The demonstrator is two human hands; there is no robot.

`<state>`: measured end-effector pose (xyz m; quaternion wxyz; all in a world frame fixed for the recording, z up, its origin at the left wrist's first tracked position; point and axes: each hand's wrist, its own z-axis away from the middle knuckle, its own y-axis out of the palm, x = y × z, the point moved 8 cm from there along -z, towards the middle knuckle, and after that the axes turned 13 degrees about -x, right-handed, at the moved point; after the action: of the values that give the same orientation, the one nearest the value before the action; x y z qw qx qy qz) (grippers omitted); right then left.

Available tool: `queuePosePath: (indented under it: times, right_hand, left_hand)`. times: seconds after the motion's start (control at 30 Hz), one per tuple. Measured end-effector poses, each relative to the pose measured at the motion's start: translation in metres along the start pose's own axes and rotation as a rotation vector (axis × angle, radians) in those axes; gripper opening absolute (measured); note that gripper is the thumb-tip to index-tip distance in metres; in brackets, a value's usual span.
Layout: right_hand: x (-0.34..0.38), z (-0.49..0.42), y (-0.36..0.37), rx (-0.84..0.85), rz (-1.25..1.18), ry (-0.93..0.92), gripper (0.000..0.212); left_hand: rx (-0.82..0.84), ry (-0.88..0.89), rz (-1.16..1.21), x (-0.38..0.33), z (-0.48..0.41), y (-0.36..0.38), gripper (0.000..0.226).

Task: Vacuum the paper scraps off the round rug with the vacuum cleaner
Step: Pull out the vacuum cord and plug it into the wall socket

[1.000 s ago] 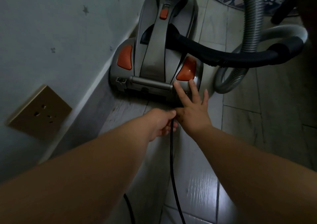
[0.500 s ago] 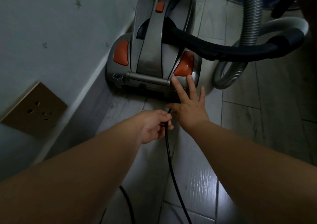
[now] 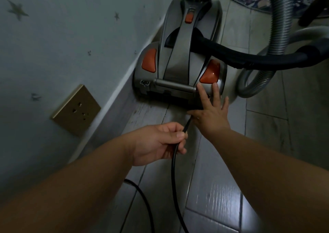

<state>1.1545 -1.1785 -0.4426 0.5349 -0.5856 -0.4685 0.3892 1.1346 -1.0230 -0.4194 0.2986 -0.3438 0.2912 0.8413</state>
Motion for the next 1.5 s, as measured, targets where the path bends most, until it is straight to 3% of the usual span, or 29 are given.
queuePosePath:
  times: [0.07, 0.2, 0.37, 0.47, 0.57, 0.7, 0.83, 1.07, 1.2, 1.33, 1.5]
  right_hand:
    - [0.001, 0.000, -0.002, -0.003, -0.032, 0.004, 0.017]
    - [-0.001, 0.001, -0.004, 0.001, -0.041, -0.009, 0.016]
    - [-0.003, 0.001, -0.005, -0.019, -0.026, -0.050, 0.013]
    - [-0.004, 0.001, -0.003, -0.033, -0.045, -0.064, 0.019]
    - [-0.008, 0.001, -0.001, -0.019, -0.006, -0.098, 0.012]
    - [-0.013, -0.001, 0.002, 0.003, 0.013, -0.118, 0.036]
    - [-0.016, -0.003, 0.007, -0.002, 0.073, -0.112, 0.064]
    - [-0.013, -0.004, 0.009, -0.005, 0.047, -0.089, 0.071]
    - [-0.014, -0.004, 0.010, 0.009, 0.062, -0.066, 0.073]
    - [-0.008, -0.002, 0.004, 0.022, 0.046, -0.059, 0.062]
    - [-0.001, 0.001, -0.001, 0.012, -0.019, -0.033, 0.031]
  left_hand:
    - [0.035, -0.039, -0.071, 0.005, 0.001, 0.001, 0.004]
    - [0.023, -0.183, -0.176, 0.019, -0.009, 0.004, 0.029]
    - [-0.266, -0.260, -0.071, 0.011, -0.048, 0.004, 0.044]
    - [-0.431, -0.237, -0.074, 0.007, -0.069, 0.005, 0.030]
    - [-0.489, -0.250, -0.017, 0.008, -0.085, 0.012, 0.017]
    - [-0.532, -0.248, 0.036, 0.011, -0.090, 0.015, 0.020]
    - [-0.514, -0.228, 0.064, 0.016, -0.085, 0.012, 0.022]
    - [-0.439, -0.110, 0.085, 0.008, -0.067, 0.006, 0.020]
    - [-0.320, -0.036, -0.016, -0.001, -0.042, 0.011, 0.016]
    - [-0.156, 0.037, -0.081, -0.005, -0.006, 0.007, 0.012]
    - [-0.070, 0.131, -0.238, 0.000, 0.018, 0.002, 0.009]
